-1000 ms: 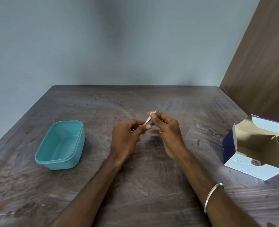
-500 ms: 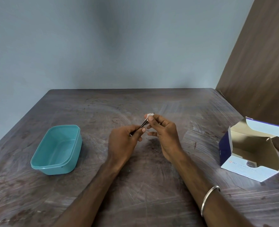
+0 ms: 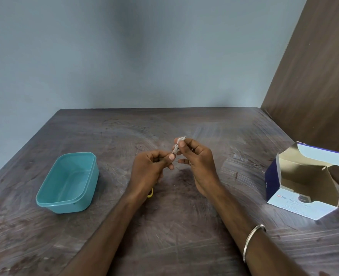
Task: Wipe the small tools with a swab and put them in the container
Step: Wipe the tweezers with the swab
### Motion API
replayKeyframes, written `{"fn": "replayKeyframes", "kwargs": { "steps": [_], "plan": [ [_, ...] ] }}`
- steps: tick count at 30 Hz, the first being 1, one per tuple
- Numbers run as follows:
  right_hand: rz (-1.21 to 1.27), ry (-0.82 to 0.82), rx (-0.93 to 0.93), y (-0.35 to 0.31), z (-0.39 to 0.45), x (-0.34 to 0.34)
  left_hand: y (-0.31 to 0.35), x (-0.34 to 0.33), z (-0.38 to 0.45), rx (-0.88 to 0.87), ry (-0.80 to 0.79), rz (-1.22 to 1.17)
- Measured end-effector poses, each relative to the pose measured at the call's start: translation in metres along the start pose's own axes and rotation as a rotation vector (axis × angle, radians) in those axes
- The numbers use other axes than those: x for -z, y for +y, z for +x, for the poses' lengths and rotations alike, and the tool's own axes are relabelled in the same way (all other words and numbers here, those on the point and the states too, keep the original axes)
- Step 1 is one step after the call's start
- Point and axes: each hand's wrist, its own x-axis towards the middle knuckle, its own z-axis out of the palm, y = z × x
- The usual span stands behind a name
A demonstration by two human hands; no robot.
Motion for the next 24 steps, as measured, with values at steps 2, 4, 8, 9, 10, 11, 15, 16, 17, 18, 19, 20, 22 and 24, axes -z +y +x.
{"fn": "replayKeyframes", "kwargs": {
  "steps": [2, 4, 8, 9, 10, 11, 15, 16, 17, 18, 19, 20, 22, 24],
  "plan": [
    [0.002, -0.001, 0.006, 0.001, -0.001, 0.0, 0.0, 0.0, 0.0, -0.036, 0.026, 0.028],
    [0.004, -0.002, 0.006, 0.001, -0.001, 0.0, -0.001, -0.002, 0.0, -0.067, 0.054, 0.052],
    [-0.002, -0.013, 0.002, 0.001, -0.001, 0.0, 0.0, -0.005, -0.002, -0.107, 0.086, 0.087],
    [-0.001, -0.013, 0.0, 0.001, -0.001, 0.0, 0.001, -0.005, -0.002, -0.111, 0.084, 0.08],
    [0.002, -0.015, -0.003, 0.001, -0.002, 0.0, 0.002, -0.006, -0.003, -0.111, 0.08, 0.061],
    [0.006, -0.02, -0.006, 0.001, -0.002, 0.0, 0.003, -0.006, -0.003, -0.106, 0.076, 0.029],
    [-0.002, -0.07, -0.02, 0.001, -0.002, -0.002, 0.001, -0.005, -0.002, -0.069, 0.065, -0.06],
    [-0.012, -0.081, -0.019, 0.001, -0.003, -0.002, 0.0, -0.004, -0.001, -0.062, 0.061, -0.065],
    [-0.03, -0.088, -0.011, 0.001, -0.002, -0.001, 0.0, -0.003, -0.001, -0.052, 0.058, -0.07],
    [-0.05, -0.094, -0.002, 0.001, -0.002, -0.001, 0.001, -0.002, -0.001, -0.041, 0.056, -0.07],
    [-0.068, -0.096, 0.007, 0.001, -0.002, 0.0, 0.003, -0.001, 0.0, -0.032, 0.062, -0.056],
    [-0.082, -0.098, 0.012, 0.001, -0.002, 0.0, 0.004, 0.001, 0.0, -0.033, 0.077, -0.026],
    [-0.108, -0.124, 0.016, -0.002, -0.003, 0.001, 0.008, 0.006, 0.002, -0.06, 0.12, 0.028],
    [-0.154, -0.181, 0.036, -0.003, -0.003, 0.0, 0.01, 0.013, 0.004, -0.088, 0.126, 0.034]
  ]
}}
